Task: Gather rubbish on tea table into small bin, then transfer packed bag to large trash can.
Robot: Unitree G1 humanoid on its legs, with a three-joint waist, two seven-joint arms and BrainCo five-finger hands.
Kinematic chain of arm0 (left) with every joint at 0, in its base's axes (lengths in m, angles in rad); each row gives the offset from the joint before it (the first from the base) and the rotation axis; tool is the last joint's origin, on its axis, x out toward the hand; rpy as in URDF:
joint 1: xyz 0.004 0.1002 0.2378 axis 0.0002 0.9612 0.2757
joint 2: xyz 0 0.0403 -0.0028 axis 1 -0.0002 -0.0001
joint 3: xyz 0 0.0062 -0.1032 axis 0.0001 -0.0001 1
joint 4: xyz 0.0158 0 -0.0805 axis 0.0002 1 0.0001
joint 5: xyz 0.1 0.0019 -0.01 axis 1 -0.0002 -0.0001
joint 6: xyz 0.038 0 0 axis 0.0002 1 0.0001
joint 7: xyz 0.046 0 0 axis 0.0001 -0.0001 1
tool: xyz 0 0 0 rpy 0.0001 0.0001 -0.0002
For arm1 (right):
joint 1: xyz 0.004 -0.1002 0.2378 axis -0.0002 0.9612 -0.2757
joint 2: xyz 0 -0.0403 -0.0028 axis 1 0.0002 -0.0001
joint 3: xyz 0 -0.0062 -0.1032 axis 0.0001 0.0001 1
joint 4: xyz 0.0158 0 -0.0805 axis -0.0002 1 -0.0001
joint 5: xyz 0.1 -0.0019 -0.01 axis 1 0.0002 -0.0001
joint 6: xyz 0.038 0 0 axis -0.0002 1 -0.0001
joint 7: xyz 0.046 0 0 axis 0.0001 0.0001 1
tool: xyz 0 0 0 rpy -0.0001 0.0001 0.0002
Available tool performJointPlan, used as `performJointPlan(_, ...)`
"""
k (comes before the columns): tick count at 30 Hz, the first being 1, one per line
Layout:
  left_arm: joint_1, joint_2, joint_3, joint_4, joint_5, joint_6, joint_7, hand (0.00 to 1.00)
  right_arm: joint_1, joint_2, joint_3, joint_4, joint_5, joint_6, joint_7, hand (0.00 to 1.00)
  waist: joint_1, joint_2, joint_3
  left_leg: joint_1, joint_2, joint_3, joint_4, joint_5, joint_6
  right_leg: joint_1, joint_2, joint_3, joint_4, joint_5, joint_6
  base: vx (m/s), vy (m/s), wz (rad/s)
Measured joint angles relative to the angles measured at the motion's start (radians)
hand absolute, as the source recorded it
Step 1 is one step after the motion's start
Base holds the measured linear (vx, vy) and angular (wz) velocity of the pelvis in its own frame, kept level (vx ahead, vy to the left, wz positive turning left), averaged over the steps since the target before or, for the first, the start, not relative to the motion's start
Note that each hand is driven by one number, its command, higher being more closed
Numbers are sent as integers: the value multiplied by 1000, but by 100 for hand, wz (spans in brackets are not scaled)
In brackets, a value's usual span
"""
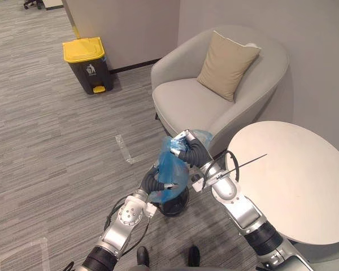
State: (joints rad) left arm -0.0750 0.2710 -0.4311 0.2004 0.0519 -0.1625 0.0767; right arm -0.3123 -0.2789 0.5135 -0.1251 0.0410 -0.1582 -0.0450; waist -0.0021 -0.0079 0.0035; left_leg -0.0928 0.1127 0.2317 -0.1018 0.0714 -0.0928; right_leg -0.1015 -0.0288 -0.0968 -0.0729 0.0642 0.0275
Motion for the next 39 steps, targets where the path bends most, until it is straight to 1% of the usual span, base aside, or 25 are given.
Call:
performJointPlan(1, -10, -4, -1, 10, 7, 0, 1, 0, -3, 1, 2, -11, 3, 0, 1, 100, 0, 0, -1, 0, 0, 0, 0, 0, 0, 0, 0, 0, -1, 1, 0, 0, 0, 0)
performJointPlan(2, -25, -12, -2, 22, 31, -1, 22, 0, -3, 5, 4, -32, 4, 0, 0, 100, 0, 0, -1, 0, 0, 0, 0, 1, -1, 0, 1, 0, -1, 1, 0, 0, 0, 0)
performJointPlan(4, -33, -24, 4, 3, 61, 16, 36, 0, -3, 19, 19, -53, 22, 0, 1, 100, 1, 0, -10, 0, -1, 0, -1, 1, 0, 0, 1, -1, 0, 1, 0, 0, 0, 0)
performJointPlan(6, -25, -47, 7, -31, 115, 21, 57, 0, -3, 52, 40, -59, 42, 0, 0, 100, 0, 3, -25, 1, -3, -1, -1, 1, 0, 0, 0, 0, 0, 1, 1, 0, 0, 0)
performJointPlan(7, -26, -76, 12, -34, 148, 21, 68, 0, -3, 82, 47, -59, 46, 0, 0, 100, 2, 5, -30, 1, -3, -2, -1, 1, 0, 0, -1, -1, 1, 0, 2, 0, 0, 0)
performJointPlan(8, -25, -89, 12, -34, 155, 21, 75, 0, -3, 91, 51, -59, 46, 1, 0, 100, 2, 5, -32, 1, -4, -2, -1, 1, 0, 0, -1, -1, 1, 0, 2, 0, 0, 0)
performJointPlan(10, -21, -129, 19, -30, 213, 24, 113, 0, -3, 113, 73, -56, 47, 2, -4, 100, 4, 5, -44, 3, -4, -3, -2, 2, 0, 0, -1, -1, 4, -2, 4, 0, 0, 0)
performJointPlan(12, -22, -144, 19, -20, 242, 27, 144, 0, -3, 122, 87, -55, 50, 3, -10, 100, 3, 7, -46, 7, -2, -4, -2, 3, 0, 0, -1, 0, 12, -5, 7, 0, 0, 0)
performJointPlan(13, -23, -151, 19, -8, 260, 35, 163, 0, -4, 121, 92, -55, 62, 3, -14, 100, 3, 7, -47, 6, -2, -6, -2, 4, 0, 0, -2, -1, 12, -5, 7, 0, 0, 0)
performJointPlan(16, -25, -165, 19, 50, 280, 50, 202, 0, -4, 121, 100, -51, 99, 15, -23, 100, 2, 4, -49, 4, 0, -11, -2, 7, -2, -1, -3, -2, 12, -3, 5, 0, 0, 0)
performJointPlan(20, -40, -181, 15, 105, 279, 57, 218, 0, -4, 121, 119, -50, 138, 30, -40, 100, 1, 1, -51, -1, 1, -19, -2, 9, -4, -3, -2, -7, 10, -1, 3, -2, -3, 2)
performJointPlan(21, -52, -182, 7, 128, 278, 57, 225, 100, -4, 121, 119, -49, 158, 36, -43, 100, 1, -1, -52, -2, 1, -19, -2, 9, -5, -3, -1, -7, 7, 1, 1, 0, 0, 0)
performJointPlan(23, -70, -183, -1, 157, 277, 58, 227, 100, -8, 121, 121, -39, 162, 39, -45, 100, 1, -6, -55, -8, 1, -19, -2, 10, -6, -4, 0, -6, -3, 9, 0, 0, 0, 0)
performJointPlan(25, -83, -185, -3, 185, 266, 58, 229, 100, -36, 120, 129, -10, 195, 44, -45, 100, -2, -8, -57, -9, 1, -18, -2, 10, -6, -5, 1, -4, -4, 12, 0, 0, 0, 0)
performJointPlan(28, -105, -186, -5, 214, 230, 58, 229, 100, -36, 120, 135, -10, 225, 46, -47, 100, -5, -9, -57, -9, 2, -18, -2, 10, -6, -6, 2, -4, -5, 12, -1, 0, 0, 0)
performJointPlan(30, -126, -185, -9, 257, 208, 66, 228, 100, -49, 122, 164, -11, 244, 46, -42, 100, -8, -9, -57, -9, 2, -16, -1, 10, -6, -7, 5, -1, -5, 12, -1, 0, 0, 0)
performJointPlan(39, -128, -184, -15, 264, 159, 68, 229, 100, -58, 133, 164, -11, 282, 46, -33, 100, -11, -9, -57, -8, 3, -8, -1, 10, -6, -11, 6, 7, -5, 14, -2, 0, 0, -2)
